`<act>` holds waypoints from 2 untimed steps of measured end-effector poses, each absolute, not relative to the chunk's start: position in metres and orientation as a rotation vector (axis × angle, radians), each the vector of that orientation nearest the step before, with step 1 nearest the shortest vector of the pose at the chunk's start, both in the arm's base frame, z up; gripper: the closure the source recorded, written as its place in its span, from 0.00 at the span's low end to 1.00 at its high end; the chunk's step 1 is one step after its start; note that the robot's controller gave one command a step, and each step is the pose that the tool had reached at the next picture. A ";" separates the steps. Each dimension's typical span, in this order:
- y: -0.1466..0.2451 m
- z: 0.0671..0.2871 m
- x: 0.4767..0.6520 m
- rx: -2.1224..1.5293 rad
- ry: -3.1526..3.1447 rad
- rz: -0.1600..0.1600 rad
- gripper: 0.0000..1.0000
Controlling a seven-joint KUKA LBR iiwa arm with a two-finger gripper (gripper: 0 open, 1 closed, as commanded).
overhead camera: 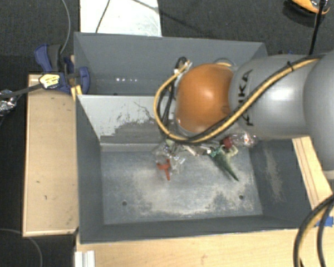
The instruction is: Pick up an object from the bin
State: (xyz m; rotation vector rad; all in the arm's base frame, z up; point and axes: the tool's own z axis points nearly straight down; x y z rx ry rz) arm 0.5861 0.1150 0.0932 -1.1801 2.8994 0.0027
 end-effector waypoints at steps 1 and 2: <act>0.115 0.108 0.588 -1.175 2.896 0.001 1.00; 0.115 0.123 0.588 -1.173 2.894 0.001 1.00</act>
Offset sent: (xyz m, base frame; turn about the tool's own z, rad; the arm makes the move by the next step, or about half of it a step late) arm 0.0001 0.0000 0.0030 0.0000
